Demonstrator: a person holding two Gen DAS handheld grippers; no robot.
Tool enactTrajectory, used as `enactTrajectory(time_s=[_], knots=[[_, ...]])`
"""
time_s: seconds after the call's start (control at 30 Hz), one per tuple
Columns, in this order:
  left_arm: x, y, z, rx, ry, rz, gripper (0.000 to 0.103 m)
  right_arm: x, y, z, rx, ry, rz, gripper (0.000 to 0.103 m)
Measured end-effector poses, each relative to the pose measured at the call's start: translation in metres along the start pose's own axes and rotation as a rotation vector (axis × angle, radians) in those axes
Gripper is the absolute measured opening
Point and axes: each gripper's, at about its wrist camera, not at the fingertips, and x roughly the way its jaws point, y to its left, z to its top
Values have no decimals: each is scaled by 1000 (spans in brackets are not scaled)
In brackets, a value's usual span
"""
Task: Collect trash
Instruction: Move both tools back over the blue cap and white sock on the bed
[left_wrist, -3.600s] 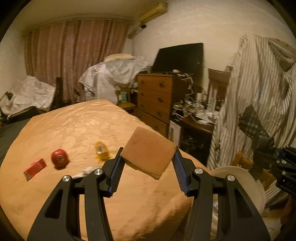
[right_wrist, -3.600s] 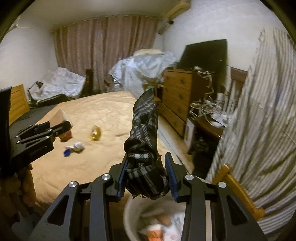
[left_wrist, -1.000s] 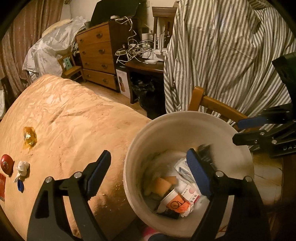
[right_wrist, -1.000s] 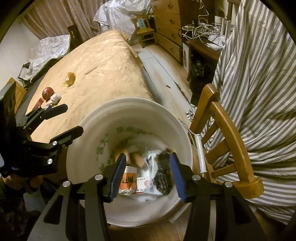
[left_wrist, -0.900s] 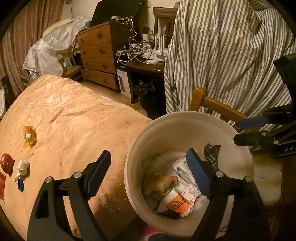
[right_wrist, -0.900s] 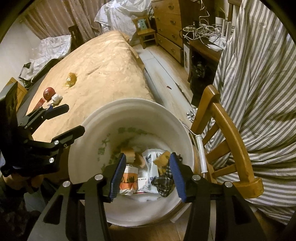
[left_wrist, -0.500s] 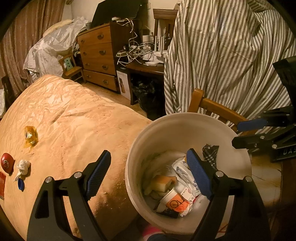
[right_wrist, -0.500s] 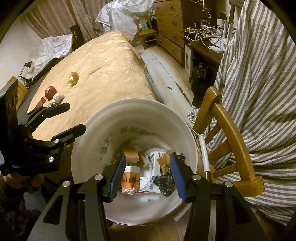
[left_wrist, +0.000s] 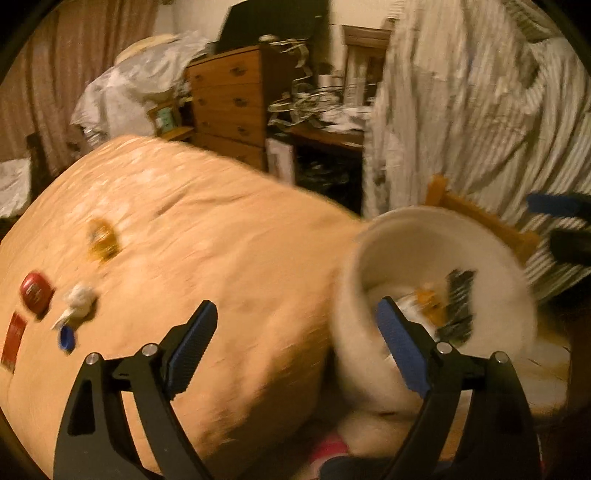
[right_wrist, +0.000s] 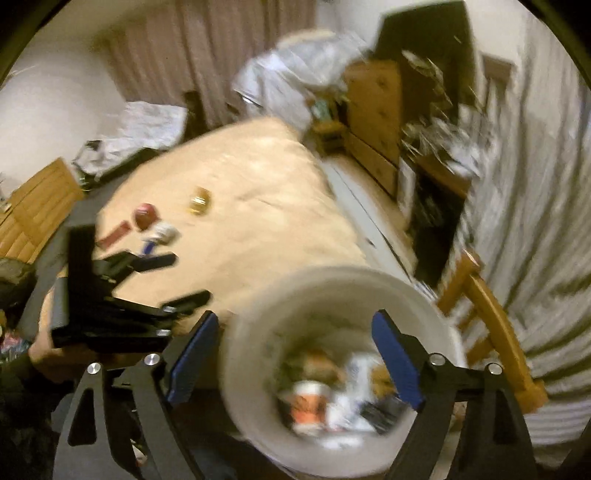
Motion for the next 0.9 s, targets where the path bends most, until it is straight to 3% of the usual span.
enactTrajectory(time_s=[0.13,0.27,0.37,0.5,0.9], knots=[[-6,61,-27,-77,18,72,85,12,61,2,-75,-45,90,89],[-12,136,-55,-190,40,170,85,45,118,-4,-130,-18,173,89],[-11,202,-78,-324,58,270,85,71,145,-8,-132,10,213,89],[4,267,-99,-455,90,345,85,100,169,-14,-131,28,231,89],[55,292,-75,-483,64,308,85,164,191,-7,-125,42,230,89]])
